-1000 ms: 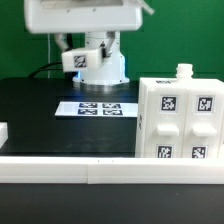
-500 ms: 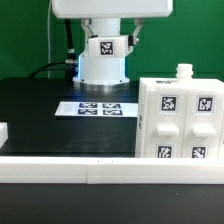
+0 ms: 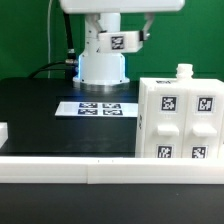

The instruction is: Assemble cabinet

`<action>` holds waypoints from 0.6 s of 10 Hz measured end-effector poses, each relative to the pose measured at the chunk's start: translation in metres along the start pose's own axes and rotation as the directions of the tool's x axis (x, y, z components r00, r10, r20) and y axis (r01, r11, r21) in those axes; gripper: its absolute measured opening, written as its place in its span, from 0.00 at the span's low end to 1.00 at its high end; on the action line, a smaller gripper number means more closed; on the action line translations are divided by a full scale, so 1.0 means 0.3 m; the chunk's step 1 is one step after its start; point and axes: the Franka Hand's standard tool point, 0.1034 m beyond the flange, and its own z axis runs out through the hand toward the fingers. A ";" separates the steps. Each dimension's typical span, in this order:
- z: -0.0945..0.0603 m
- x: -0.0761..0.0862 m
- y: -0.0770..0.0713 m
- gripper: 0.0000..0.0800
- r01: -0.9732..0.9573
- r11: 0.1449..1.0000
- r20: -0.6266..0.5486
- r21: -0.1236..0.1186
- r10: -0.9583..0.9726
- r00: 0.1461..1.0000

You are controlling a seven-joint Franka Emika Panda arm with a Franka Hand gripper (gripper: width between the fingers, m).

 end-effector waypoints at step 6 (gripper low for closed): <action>0.002 0.078 -0.109 0.70 -0.030 1.000 -0.003 -0.005 0.030 1.000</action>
Offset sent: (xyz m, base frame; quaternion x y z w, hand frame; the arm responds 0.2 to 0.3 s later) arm 0.0000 0.0000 0.0000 0.0000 0.0000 0.0000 1.0000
